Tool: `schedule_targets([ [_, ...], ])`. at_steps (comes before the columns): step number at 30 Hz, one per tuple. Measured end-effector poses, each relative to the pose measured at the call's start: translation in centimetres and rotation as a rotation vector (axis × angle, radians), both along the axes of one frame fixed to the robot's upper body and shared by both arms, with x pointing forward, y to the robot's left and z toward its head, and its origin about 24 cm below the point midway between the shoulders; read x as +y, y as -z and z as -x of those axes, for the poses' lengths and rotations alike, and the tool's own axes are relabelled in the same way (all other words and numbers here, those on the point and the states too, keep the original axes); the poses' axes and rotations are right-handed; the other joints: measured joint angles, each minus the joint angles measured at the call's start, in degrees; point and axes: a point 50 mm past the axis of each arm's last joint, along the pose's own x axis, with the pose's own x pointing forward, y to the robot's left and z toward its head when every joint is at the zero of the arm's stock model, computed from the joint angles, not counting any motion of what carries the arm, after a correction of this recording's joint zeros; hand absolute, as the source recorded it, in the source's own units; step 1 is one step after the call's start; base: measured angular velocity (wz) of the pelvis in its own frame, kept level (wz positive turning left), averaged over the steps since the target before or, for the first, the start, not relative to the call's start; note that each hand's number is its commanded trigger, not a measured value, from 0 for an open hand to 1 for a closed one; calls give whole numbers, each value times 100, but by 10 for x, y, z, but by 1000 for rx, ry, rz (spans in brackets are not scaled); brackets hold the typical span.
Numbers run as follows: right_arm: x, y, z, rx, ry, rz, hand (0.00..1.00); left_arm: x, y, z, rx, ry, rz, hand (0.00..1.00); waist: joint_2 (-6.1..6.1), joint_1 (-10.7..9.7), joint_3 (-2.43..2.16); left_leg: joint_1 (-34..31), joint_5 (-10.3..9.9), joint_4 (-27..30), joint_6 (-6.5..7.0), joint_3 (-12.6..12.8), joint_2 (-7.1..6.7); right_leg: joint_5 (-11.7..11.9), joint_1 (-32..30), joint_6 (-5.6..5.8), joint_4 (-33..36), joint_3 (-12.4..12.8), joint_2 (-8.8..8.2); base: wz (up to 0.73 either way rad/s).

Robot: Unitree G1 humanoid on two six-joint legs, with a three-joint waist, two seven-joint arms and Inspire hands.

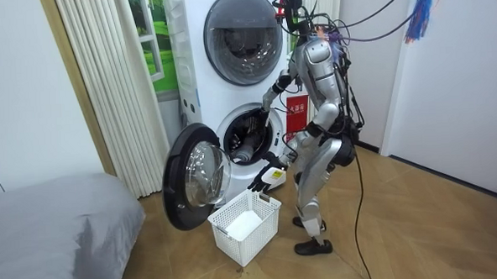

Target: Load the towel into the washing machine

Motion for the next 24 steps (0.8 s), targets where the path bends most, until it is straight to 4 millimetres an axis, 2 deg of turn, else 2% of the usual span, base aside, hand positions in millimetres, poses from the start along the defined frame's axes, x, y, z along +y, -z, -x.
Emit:
schedule_targets([
  [4, -3, 2, 3, 8, 24, 7, 0, -1, 0, -2, 2, 8, -3, 0, 111, -1, 5, 148, 7, -122, 14, 35, -5, 39, 152, 45, -155, 15, 17, -5],
  [6, -5, 3, 5, 8, 44, 19, 0, -4, -2, -5, -6, 15, 0, 0, 205, 42, 5, 245, 35, -256, 37, 39, 2, 120, 262, 69, -308, 16, 58, -7],
  [9, -8, 11, 14, 28, 61, 20, 0, -5, -1, -7, -4, 22, 3, 0, 252, 143, -2, 467, 48, -424, 43, 58, 6, 168, 503, 99, -519, 6, 92, -6],
  [16, -14, 27, 34, 72, 54, 70, 0, 7, 2, -5, 14, 23, -69, 0, 356, 165, -36, 835, 54, -651, 50, 107, 5, 201, 907, 142, -829, -81, 108, 1],
  [18, -14, 35, 42, 109, 37, 117, 0, 11, 5, -2, 29, 33, -126, 0, 455, 175, -90, 1017, 54, -747, 49, 101, 26, 226, 1172, 181, -1081, -150, 157, 0],
  [20, -13, 46, 53, 143, 9, 160, 0, 14, 8, 0, 36, 52, -176, 0, 500, 197, -118, 1228, 57, -907, 45, 95, 25, 262, 1402, 200, -1270, -160, 189, 0],
  [22, -8, 61, 66, 202, -83, 245, 0, 22, 15, 9, 68, 54, -230, 0, 506, 197, -129, 1580, 74, -1145, 20, 115, -2, 269, 1704, 214, -1434, -146, 204, -3],
  [24, -6, 79, 91, 318, -245, 404, 0, 33, 25, 25, 117, 46, -297, 0, 534, 204, -176, 1919, 91, -1423, -10, 132, -2, 322, 2031, 233, -1713, -123, 276, -8],
])
